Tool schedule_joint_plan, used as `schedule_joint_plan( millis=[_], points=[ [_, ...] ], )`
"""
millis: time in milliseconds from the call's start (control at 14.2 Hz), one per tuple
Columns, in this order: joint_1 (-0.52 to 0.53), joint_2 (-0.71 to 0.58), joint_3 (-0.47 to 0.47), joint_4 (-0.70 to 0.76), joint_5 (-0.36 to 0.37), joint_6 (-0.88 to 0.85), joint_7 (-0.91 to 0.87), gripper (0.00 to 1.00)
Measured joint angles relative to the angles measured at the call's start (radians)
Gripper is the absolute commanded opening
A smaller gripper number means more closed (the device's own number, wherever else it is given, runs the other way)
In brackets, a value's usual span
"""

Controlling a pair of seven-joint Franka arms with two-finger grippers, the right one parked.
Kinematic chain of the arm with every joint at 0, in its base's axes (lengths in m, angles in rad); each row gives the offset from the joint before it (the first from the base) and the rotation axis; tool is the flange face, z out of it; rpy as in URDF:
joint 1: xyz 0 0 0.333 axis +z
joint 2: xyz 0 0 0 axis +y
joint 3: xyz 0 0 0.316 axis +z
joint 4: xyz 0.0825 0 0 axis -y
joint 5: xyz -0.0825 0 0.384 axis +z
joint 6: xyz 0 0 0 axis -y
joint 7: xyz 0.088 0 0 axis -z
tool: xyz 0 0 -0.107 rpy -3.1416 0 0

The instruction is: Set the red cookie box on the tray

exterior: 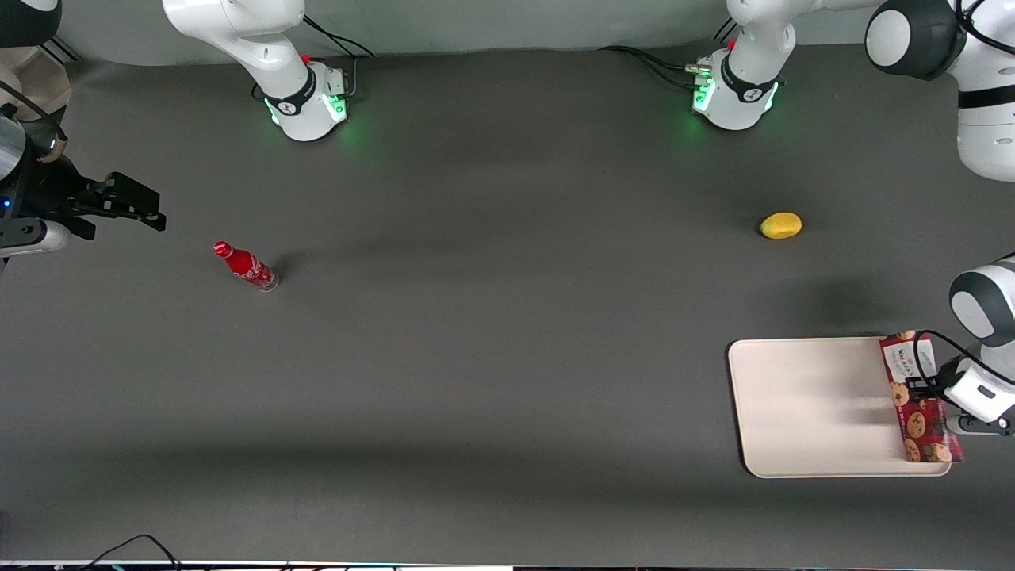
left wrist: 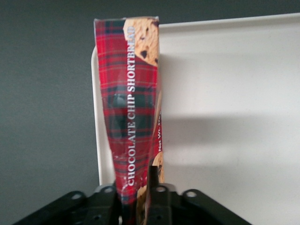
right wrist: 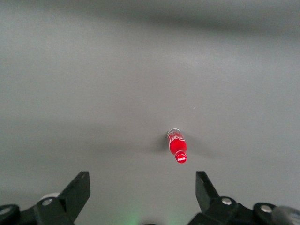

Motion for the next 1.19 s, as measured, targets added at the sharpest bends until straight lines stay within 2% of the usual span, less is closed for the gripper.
schedule_joint_plan(
  millis=[351, 703, 914, 1195],
  points=[
    [-0.001, -0.051, -0.002, 0.048, -0.007, -0.064, -0.003, 1.0],
    [-0.015, -0.263, -0.008, 0.094, -0.003, -0.415, -0.144, 1.0],
    [-0.044, -0.424, -0.042, 0.093, 0.081, -0.687, -0.169, 1.0],
    [-0.117, -0.626, -0.093, 0.039, 0.096, -0.903, -0.195, 1.0]
  ],
)
